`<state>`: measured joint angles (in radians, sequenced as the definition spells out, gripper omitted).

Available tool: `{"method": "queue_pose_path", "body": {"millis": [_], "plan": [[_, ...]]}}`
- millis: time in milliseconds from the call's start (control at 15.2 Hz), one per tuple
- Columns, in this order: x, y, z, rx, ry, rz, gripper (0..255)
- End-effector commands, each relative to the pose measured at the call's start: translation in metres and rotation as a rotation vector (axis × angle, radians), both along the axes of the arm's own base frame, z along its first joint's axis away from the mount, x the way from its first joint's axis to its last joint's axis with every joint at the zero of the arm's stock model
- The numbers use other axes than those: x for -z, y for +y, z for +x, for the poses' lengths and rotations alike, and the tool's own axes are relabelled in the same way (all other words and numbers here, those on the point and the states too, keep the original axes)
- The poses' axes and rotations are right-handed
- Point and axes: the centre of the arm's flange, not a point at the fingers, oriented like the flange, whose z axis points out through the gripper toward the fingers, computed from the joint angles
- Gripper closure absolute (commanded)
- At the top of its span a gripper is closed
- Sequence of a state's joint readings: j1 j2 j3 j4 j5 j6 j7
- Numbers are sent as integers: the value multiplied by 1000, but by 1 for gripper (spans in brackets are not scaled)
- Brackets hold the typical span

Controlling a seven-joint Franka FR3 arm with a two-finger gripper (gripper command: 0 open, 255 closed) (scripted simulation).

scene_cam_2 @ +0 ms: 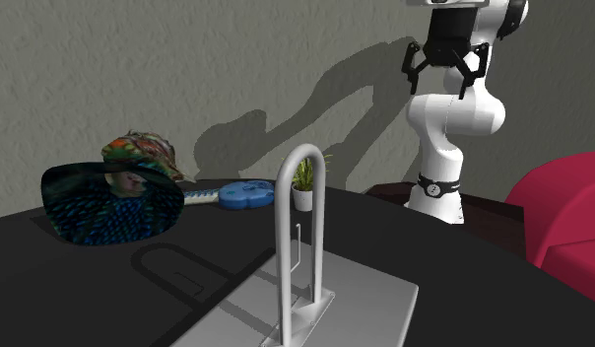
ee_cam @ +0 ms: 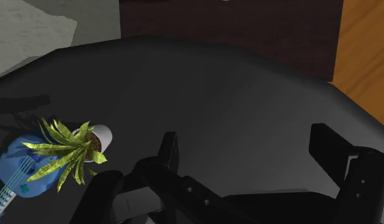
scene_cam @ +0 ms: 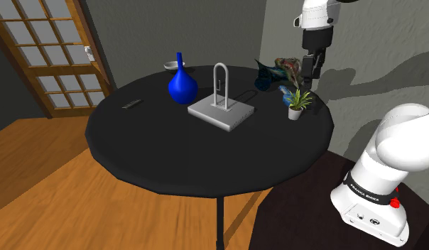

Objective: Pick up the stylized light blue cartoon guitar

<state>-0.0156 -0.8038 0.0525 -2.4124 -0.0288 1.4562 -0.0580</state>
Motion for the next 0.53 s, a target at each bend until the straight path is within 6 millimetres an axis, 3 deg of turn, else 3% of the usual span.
{"method": "queue_pose_path", "body": {"millis": [0, 462], "plan": [[0, 0, 0, 0, 0, 0, 0], [45, -55, 54, 124, -33, -26, 0]]}}
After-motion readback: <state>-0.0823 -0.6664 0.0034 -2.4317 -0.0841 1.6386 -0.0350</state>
